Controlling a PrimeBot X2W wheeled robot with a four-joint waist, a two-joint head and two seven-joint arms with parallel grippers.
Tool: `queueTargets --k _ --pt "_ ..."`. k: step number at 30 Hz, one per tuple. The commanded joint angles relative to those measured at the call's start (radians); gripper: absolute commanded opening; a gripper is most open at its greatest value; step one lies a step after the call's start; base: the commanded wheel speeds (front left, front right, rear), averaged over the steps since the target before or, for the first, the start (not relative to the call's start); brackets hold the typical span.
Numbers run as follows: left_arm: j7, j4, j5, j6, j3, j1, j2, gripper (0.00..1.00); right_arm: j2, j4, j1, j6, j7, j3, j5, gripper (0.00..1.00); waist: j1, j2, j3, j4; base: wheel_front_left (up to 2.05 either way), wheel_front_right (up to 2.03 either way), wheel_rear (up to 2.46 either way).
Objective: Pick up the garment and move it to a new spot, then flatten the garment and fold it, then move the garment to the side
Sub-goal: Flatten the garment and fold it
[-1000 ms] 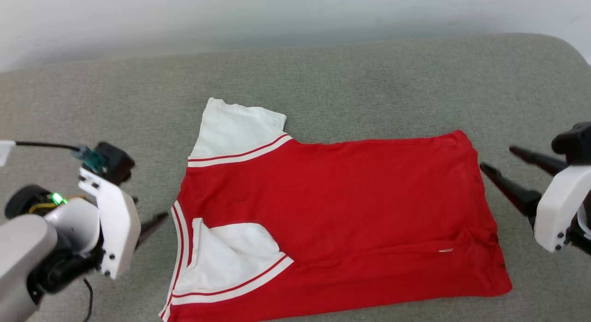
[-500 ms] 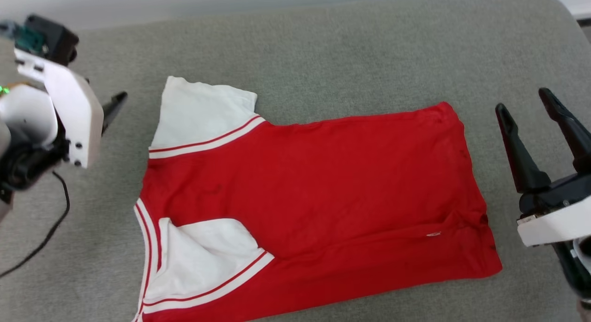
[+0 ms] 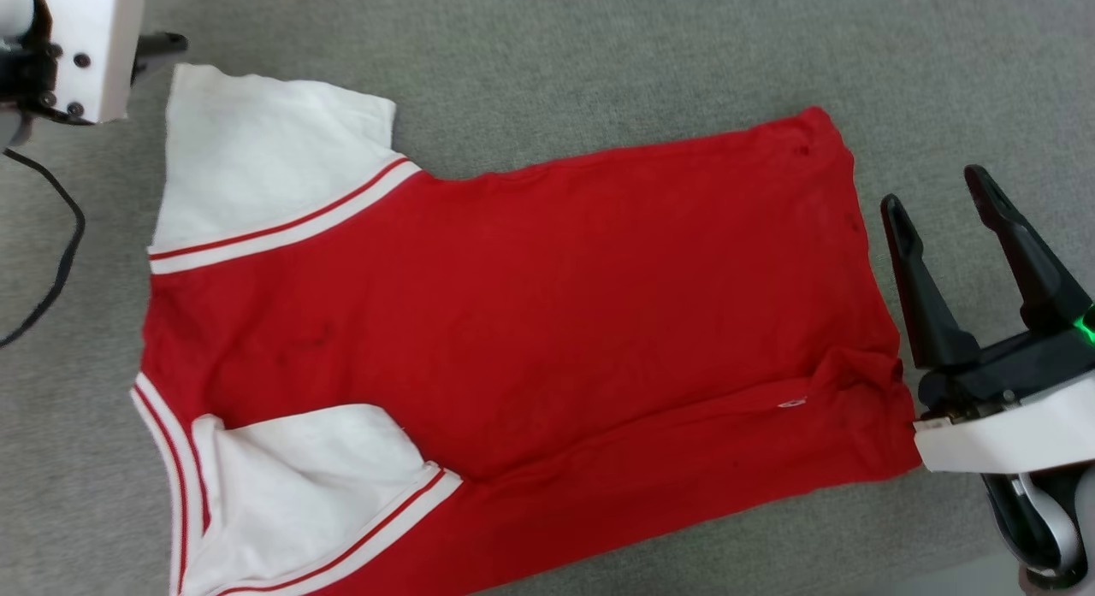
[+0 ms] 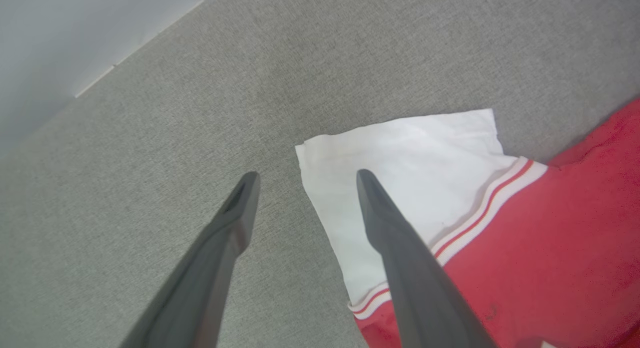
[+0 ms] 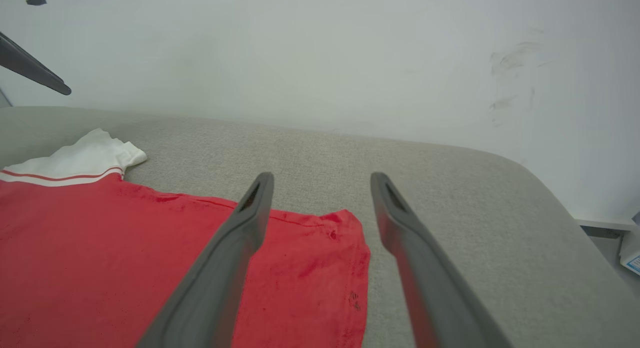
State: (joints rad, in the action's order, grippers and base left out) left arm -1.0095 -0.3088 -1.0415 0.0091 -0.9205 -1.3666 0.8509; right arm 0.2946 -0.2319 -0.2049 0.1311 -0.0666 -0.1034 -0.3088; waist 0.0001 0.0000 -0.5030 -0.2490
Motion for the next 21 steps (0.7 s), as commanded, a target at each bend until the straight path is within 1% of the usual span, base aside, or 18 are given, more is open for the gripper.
queueTargets --k 1,4,6,7,16,17,18,21 --pt "-0.025 -0.008 0.011 -0.003 -0.01 -0.018 -0.001 1.0 -0.003 0.004 -0.023 -0.001 -0.008 -0.006 -0.002 1.0 -0.0001 0.0 -0.047 -0.033 0.0 0.0 0.0" --pt "-0.089 -0.028 0.061 -0.025 -0.051 -0.066 0.005 1.0 -0.002 0.023 -0.05 -0.001 -0.024 -0.026 -0.005 1.0 -0.0001 0.0 -0.082 -0.05 0.0 0.0 0.0" --pt "-0.11 -0.046 0.068 -0.028 -0.059 -0.081 0.005 1.0 0.003 0.036 -0.072 -0.001 -0.034 -0.04 -0.001 1.0 -0.0001 0.0 -0.105 -0.061 0.0 0.0 0.0" --pt "-0.115 -0.055 0.063 -0.026 -0.06 -0.079 -0.001 1.0 0.004 0.044 -0.079 -0.001 -0.04 -0.046 -0.002 1.0 -0.0001 0.0 -0.114 -0.064 0.0 0.0 0.0" --pt "-0.139 -0.1 0.062 -0.063 -0.118 0.0 0.003 1.0 0.013 0.107 -0.126 -0.001 -0.081 -0.068 -0.009 1.0 -0.0001 0.0 -0.138 -0.068 0.0 0.0 0.0" --pt "-0.138 -0.1 0.055 -0.067 -0.119 0.009 0.001 0.4 0.014 0.112 -0.133 -0.001 -0.083 -0.069 -0.009 1.0 -0.0001 0.0 -0.137 -0.067 0.0 0.0 0.0" --pt "-0.137 -0.101 0.049 -0.068 -0.117 0.015 -0.002 0.0 0.016 0.116 -0.139 -0.001 -0.084 -0.069 -0.009 1.0 -0.0001 0.0 -0.135 -0.066 0.0 0.0 0.0" --pt "-0.105 -0.1 0.044 -0.071 -0.108 0.014 -0.009 0.0 0.029 0.119 -0.164 -0.001 -0.083 -0.055 -0.004 1.0 -0.0001 0.0 -0.118 -0.057 0.0 0.0 0.0"
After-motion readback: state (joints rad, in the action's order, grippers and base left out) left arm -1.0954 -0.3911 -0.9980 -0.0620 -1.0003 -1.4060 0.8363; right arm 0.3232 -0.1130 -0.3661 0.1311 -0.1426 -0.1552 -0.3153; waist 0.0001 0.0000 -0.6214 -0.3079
